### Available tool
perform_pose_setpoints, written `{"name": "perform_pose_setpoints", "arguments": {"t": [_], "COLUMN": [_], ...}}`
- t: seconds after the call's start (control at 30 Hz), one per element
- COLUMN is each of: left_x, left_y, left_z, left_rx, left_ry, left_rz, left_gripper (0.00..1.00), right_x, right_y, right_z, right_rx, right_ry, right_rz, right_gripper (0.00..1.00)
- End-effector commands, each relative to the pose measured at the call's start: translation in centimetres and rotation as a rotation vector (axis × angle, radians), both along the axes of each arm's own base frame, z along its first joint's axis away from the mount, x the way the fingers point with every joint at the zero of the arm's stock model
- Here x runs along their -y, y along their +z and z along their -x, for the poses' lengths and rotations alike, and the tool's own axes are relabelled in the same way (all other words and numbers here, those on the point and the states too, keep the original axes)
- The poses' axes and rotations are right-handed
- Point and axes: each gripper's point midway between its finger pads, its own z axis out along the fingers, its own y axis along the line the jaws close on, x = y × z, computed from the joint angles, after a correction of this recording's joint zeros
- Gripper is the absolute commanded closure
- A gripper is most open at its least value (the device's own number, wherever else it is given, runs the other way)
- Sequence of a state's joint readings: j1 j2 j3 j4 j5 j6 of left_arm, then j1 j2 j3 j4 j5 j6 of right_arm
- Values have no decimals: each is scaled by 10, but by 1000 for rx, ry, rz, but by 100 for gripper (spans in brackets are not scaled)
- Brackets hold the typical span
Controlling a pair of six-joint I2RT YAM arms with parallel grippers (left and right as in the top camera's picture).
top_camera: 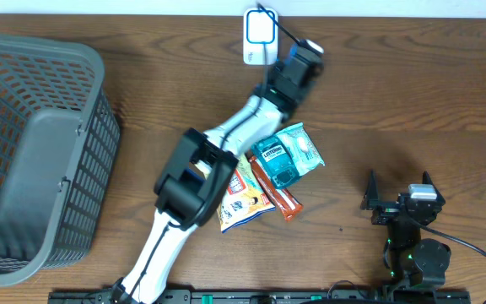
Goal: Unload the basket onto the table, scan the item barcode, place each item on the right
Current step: 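Move the Kleenex pack right of the items and release it, then retract the left arm back to the basket side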
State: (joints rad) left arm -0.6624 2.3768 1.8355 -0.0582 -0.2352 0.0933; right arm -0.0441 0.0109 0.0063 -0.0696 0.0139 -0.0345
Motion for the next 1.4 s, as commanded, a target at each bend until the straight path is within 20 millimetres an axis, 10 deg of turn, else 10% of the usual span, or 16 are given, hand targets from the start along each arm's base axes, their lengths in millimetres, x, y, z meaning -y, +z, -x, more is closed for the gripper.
{"name": "perform_pose_setpoints", "arguments": {"t": [0.0, 0.3, 0.67, 0.73, 0.8, 0.9, 1.17, 1.37], "left_x": [37, 99, 86, 91, 96, 96, 27, -39], "left_y": [3, 2, -35, -36, -35, -30, 7, 84], "left_z": [23, 108, 171, 180, 186, 188, 147, 133], "left_rx": [-139, -617, -883, -894, -898, -897, -723, -508], "left_ry": [-12, -323, -278, -289, -301, -305, -51, 44], "left_rz": [233, 571, 439, 429, 422, 422, 269, 121], "left_gripper": [92, 92, 91, 67, 15, 1, 2, 2], "right_x": [-3, -3, -3, -3, -3, -3, -3, -3], "right_y": [0, 0, 0, 0, 0, 0, 0, 0], "right_z": [0, 0, 0, 0, 0, 0, 0, 0], "right_rx": [0, 0, 0, 0, 0, 0, 0, 0], "right_ry": [14, 14, 14, 14, 14, 14, 14, 14], "right_rz": [8, 7, 7, 7, 7, 8, 8, 7], "right_gripper": [1, 1, 1, 1, 1, 1, 1, 1]}}
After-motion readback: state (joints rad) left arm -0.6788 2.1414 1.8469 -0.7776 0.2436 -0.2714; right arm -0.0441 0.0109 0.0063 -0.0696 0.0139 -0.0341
